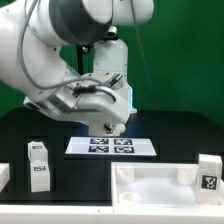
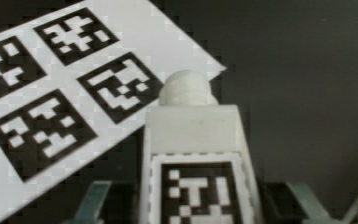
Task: Assemble square table
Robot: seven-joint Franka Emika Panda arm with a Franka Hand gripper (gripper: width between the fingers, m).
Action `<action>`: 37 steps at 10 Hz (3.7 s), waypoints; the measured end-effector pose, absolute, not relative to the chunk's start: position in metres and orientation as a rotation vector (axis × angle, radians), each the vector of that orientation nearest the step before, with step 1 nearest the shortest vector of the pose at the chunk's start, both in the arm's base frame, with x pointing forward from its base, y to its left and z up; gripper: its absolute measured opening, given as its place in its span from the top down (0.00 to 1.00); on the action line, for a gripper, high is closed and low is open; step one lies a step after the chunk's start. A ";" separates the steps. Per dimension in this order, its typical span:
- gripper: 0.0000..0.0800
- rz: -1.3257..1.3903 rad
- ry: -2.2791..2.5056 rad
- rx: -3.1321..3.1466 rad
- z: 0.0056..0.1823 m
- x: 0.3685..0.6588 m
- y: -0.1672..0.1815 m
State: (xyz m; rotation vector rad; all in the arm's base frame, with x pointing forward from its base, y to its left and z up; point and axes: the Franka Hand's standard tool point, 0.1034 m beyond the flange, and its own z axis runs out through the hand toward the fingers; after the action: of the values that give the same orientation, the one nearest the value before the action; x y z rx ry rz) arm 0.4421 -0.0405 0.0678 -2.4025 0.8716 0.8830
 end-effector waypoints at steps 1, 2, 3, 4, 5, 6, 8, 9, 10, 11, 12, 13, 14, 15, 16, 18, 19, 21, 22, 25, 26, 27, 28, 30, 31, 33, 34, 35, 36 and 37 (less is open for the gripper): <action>0.65 0.809 0.889 -2.446 0.068 0.443 -0.040; 0.65 0.721 0.899 -2.495 0.070 0.447 -0.041; 0.65 0.665 0.886 -2.517 0.080 0.457 -0.038; 0.65 0.594 0.866 -2.542 0.090 0.480 -0.039; 0.65 0.488 0.848 -2.591 0.094 0.501 -0.035; 0.65 0.368 0.849 -2.633 0.105 0.522 -0.020; 0.65 0.130 0.857 -2.711 0.109 0.535 -0.016; 0.65 0.051 0.869 -2.740 0.106 0.532 -0.018; 0.65 -0.054 0.874 -2.771 0.106 0.535 -0.020; 0.65 -0.148 0.855 -2.809 0.106 0.539 -0.021; 0.65 -0.168 0.769 -2.858 0.113 0.549 -0.023; 0.65 -0.272 0.693 -2.904 0.123 0.569 -0.022; 0.65 -0.366 0.584 -2.954 0.127 0.584 -0.004; 0.65 -0.406 0.590 -2.950 0.127 0.586 0.010; 0.65 -0.510 0.587 -2.951 0.128 0.588 0.008; 0.65 -0.500 0.585 -2.957 0.124 0.584 0.009; 0.65 -0.510 0.498 -2.988 0.124 0.587 0.005; 0.65 -0.480 0.274 -3.055 0.122 0.609 0.001; 0.65 -0.473 0.161 -3.085 0.122 0.626 0.013; 0.65 -0.476 0.136 -3.091 0.120 0.630 0.015; 0.65 -0.498 0.076 -3.102 0.119 0.632 0.010; 0.65 -0.534 0.006 -3.119 0.115 0.635 -0.002; 0.65 -0.543 -0.044 -3.126 0.114 0.640 -0.015; 0.65 -0.603 -0.138 -3.129 0.117 0.649 -0.032; 0.65 -0.601 -0.138 -3.123 0.114 0.648 -0.034; 0.65 -0.588 -0.095 -3.112 0.110 0.645 -0.026; 0.65 -0.579 -0.074 -3.106 0.107 0.644 -0.019; 0.65 -0.574 -0.064 -3.100 0.104 0.643 -0.012; 0.64 -0.578 -0.069 -3.099 0.101 0.642 -0.008; 0.64 -0.574 -0.072 -3.102 0.096 0.640 -0.007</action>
Offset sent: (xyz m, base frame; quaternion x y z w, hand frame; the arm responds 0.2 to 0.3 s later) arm 0.0692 0.0037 0.0414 0.0383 0.0707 -0.0596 0.9950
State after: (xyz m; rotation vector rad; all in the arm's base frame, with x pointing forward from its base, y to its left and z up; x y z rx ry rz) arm 0.6398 -0.0075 0.0965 -3.1016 -0.0716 -0.5737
